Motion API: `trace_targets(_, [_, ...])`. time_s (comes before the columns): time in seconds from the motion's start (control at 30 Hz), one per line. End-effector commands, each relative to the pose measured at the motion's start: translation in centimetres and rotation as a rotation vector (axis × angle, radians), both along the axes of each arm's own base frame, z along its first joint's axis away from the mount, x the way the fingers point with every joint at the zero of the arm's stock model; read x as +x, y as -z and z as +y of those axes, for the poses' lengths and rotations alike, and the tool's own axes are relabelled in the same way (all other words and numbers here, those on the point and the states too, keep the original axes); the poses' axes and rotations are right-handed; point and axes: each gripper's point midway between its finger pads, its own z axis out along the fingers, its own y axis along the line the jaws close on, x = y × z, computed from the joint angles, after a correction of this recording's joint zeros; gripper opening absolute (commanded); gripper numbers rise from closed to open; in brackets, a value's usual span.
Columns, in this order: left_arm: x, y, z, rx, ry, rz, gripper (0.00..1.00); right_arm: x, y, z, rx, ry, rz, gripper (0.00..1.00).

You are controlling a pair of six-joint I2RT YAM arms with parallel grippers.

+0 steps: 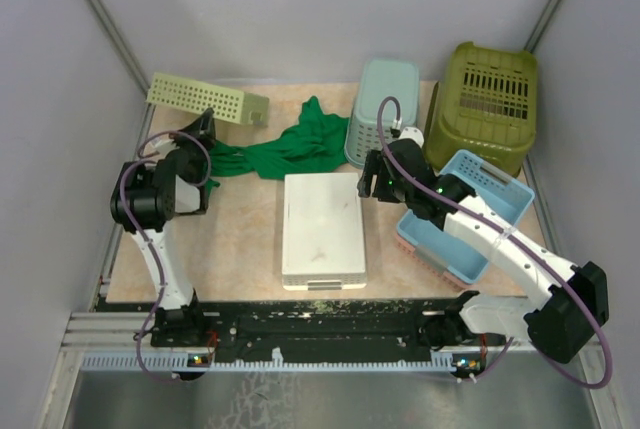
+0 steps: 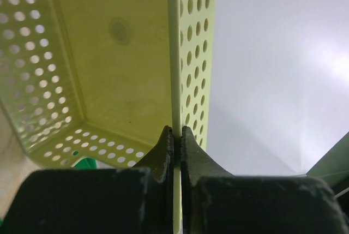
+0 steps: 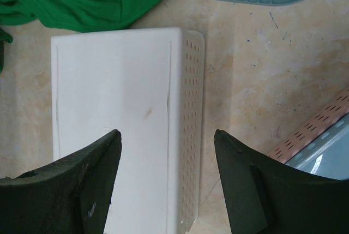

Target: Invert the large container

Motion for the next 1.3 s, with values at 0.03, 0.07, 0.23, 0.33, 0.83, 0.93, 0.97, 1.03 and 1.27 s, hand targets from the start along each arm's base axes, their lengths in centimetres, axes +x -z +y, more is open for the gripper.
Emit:
trace_targets(0.03, [-0.4, 0.6, -0.8, -0.002, 0.004, -0.040, 0.00, 0.5, -1.9, -0.6, 0.030, 0.037, -0.057, 0.69])
trace_targets(0.07, [-0.7, 0.9, -0.9, -0.004, 0.004, -0.032, 0.00, 0.5, -2.0, -0.5, 0.032, 0.036, -0.058, 0.69])
trace_targets(0.23, [-1.1, 2.6, -1.4, 0.003, 0.027, 0.020, 0.00, 0.8, -1.8, -0.1, 0.034, 0.025, -0.052, 0.69])
trace_targets(0.33, [-0.8, 3.3, -1.7, -0.009, 0.040, 0.044, 0.00, 0.9, -1.8, 0.1, 0.034, 0.020, -0.048, 0.69])
trace_targets(0.83, [1.2, 3.8, -2.7, -0.033, 0.095, 0.089, 0.41, 0.8, -2.0, 0.1, 0.041, 0.023, -0.051, 0.69])
trace_targets(0.93, [1.3, 4.0, -2.9, -0.032, 0.108, 0.100, 0.46, 0.8, -2.0, 0.0, 0.040, 0.026, -0.052, 0.69])
trace_targets(0.97, [1.4, 3.9, -2.9, -0.031, 0.112, 0.099, 0.48, 0.8, -2.0, 0.0, 0.040, 0.026, -0.052, 0.69])
trace_targets(1.03, [1.5, 3.9, -3.2, -0.034, 0.125, 0.108, 0.53, 0.8, -2.0, 0.0, 0.041, 0.027, -0.051, 0.69])
trace_targets(1.27, [1.9, 4.4, -3.7, -0.048, 0.160, 0.186, 0.62, 0.6, -2.1, -0.1, 0.045, 0.031, -0.052, 0.69])
